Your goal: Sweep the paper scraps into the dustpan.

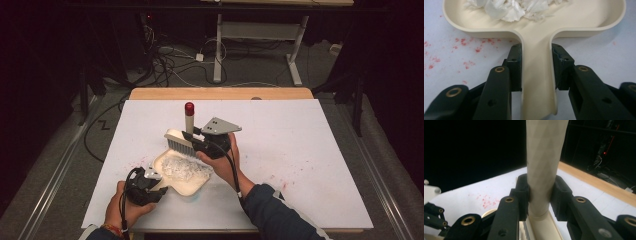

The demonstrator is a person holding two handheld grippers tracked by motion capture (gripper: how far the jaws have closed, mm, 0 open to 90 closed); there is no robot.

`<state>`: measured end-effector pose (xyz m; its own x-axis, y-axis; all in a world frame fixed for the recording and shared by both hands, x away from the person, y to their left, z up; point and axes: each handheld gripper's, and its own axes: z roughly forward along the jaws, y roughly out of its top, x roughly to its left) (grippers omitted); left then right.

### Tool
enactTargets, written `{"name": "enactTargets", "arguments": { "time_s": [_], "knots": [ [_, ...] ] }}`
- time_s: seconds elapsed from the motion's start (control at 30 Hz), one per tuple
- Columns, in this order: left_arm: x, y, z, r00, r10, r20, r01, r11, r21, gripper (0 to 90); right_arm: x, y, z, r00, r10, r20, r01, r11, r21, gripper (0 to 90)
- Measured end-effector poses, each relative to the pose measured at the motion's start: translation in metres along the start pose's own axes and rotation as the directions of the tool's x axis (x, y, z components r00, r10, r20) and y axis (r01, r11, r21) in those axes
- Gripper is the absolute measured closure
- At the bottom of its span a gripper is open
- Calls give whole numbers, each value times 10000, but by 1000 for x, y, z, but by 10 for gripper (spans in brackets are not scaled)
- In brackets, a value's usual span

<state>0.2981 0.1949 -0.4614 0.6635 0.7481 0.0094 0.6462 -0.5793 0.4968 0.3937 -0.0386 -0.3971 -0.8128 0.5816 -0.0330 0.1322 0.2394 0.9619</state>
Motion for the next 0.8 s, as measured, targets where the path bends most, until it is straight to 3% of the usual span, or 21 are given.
{"name": "enactTargets", "arguments": {
  "time_s": [0.33, 0.47, 0.63, 0.8],
  "knots": [
    [0, -5, 0, 10000, -65, -7, 65, 9999, 108, 635, -21, 2, -45, 9989, 134, 453, -135, 9999, 27, 716],
    [-1, -6, 2, 9999, -95, -38, 95, 9999, 125, 635, -26, -8, -69, 9979, -14, 649, -20, 9987, 513, 716],
    [-2, -6, 2, 9999, -120, -89, 121, 9999, 100, 635, -26, -25, -87, 9954, -174, 940, 84, 9955, 948, 716],
    [-3, -6, 2, 9998, -149, -147, 150, 9998, 115, 635, -21, -38, -88, 9958, -193, 891, 61, 9892, 1463, 716]
  ]
}}
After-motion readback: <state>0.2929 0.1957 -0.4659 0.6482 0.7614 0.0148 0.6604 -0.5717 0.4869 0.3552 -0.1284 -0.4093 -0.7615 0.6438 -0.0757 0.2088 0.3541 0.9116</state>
